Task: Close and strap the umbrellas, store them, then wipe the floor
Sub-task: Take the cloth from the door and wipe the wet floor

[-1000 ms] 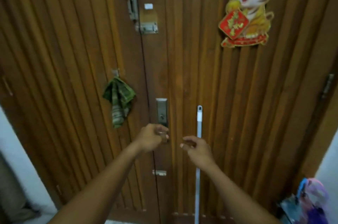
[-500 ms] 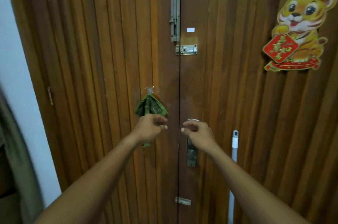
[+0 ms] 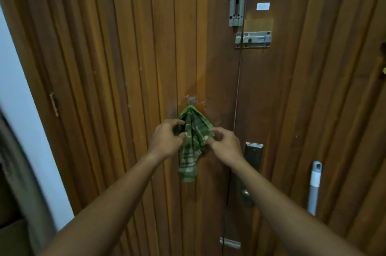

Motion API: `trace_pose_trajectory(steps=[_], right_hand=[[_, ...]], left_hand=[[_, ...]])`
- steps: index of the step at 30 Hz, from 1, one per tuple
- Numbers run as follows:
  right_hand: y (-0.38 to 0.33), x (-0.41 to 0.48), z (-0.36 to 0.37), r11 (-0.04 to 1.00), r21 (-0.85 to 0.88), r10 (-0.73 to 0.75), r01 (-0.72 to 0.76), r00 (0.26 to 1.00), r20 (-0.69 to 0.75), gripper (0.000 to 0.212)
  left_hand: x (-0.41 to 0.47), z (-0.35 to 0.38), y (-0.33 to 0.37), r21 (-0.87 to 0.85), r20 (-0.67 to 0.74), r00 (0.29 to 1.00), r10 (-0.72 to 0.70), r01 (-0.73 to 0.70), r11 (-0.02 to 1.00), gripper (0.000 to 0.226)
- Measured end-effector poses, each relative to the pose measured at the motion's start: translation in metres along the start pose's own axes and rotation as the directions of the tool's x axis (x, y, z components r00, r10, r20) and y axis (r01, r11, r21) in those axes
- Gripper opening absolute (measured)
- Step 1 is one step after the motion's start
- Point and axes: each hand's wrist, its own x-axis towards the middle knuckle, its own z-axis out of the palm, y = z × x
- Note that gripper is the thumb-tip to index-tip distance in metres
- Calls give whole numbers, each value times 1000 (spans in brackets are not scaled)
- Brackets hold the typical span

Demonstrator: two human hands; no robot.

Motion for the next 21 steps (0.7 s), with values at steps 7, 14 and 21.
trace_pose_trajectory(steps=[7, 14, 21], right_hand=[[-16, 38, 52, 993, -47, 91, -104, 970, -227, 53], [-25, 56, 86, 974, -156, 98, -165, 923, -371, 22], [-55, 44, 29, 986, -143, 5, -86, 873, -488, 10]], left_hand=[[60, 13, -49, -133, -13, 995, 98, -99, 986, 50], [89, 27, -72, -270, 70, 978, 196, -171, 948, 15], [96, 6, -30, -547, 157, 960, 230, -109, 830, 58]])
